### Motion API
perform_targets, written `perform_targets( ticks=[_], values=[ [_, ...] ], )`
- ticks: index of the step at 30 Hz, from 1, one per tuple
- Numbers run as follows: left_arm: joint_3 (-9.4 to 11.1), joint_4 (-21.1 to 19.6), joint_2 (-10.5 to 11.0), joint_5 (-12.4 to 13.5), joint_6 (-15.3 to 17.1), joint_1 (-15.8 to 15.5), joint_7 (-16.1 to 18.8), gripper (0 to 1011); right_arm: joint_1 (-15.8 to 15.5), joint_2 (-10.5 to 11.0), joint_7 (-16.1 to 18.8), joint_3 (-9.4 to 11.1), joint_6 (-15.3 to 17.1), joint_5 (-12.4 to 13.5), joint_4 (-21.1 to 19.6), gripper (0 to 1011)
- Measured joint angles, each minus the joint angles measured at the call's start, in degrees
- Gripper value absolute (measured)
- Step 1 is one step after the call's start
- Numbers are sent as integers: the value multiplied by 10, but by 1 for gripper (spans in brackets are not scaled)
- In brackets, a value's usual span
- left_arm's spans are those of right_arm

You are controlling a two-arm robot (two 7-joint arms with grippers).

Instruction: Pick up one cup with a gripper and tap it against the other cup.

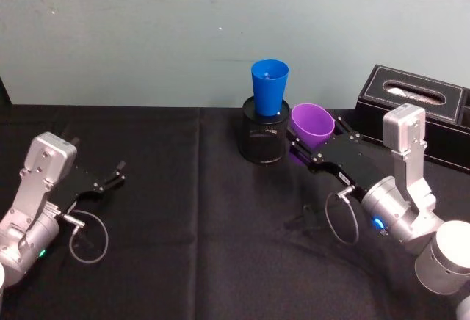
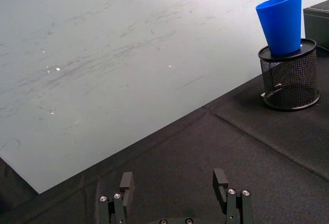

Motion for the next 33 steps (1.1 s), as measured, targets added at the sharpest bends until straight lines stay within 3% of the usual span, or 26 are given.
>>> perform_targets(
  ticks=[33],
  values=[
    [0,0,0,0,0,0,0,1012,105,-45,14,-3,-35,-4,133,739]
  ],
)
